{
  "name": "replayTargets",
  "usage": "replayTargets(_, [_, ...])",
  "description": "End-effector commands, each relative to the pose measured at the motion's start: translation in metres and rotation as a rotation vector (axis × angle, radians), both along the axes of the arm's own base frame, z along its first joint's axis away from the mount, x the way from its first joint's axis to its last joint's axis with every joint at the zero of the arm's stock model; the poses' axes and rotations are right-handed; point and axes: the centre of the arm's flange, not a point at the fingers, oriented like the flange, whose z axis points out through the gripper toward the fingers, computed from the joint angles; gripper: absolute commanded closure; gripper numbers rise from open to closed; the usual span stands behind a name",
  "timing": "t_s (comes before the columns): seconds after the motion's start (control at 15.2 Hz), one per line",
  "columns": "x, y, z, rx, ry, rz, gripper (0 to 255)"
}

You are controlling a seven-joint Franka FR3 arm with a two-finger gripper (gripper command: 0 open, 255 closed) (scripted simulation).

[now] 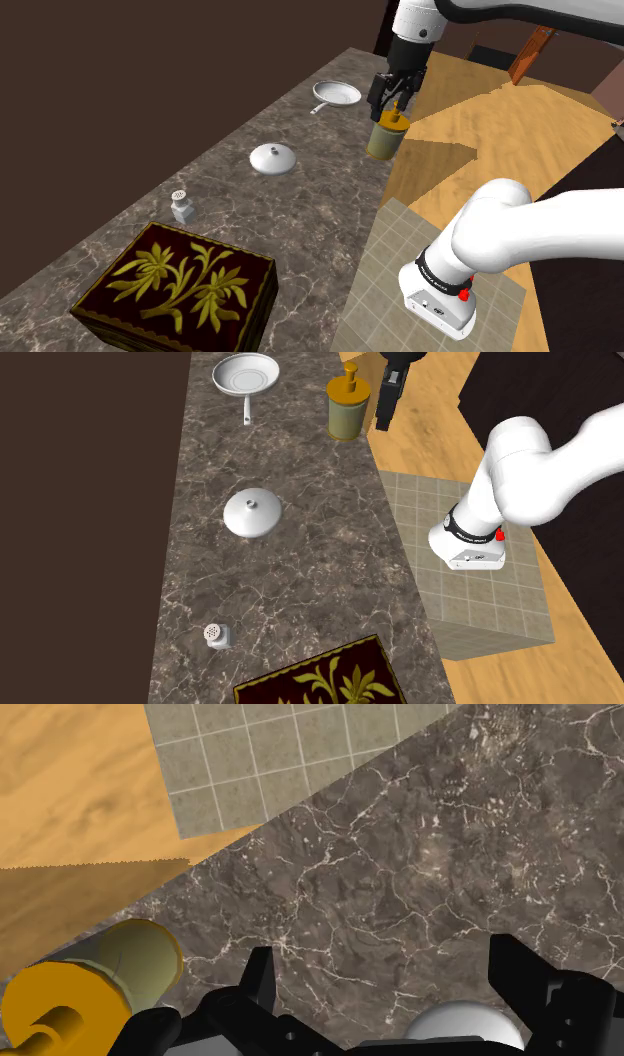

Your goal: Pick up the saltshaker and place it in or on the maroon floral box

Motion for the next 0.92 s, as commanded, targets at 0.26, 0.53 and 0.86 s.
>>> replayTargets(0.26, [0.026, 0.041, -0.019, 0.003, -0.002, -0.005, 0])
replayTargets(0.53, [0.051, 0.083, -0.039, 0.006, -0.003, -0.01, 0])
replayTargets(0.86, [0.084, 0.134, -0.062, 0.01, -0.005, -0.016, 0])
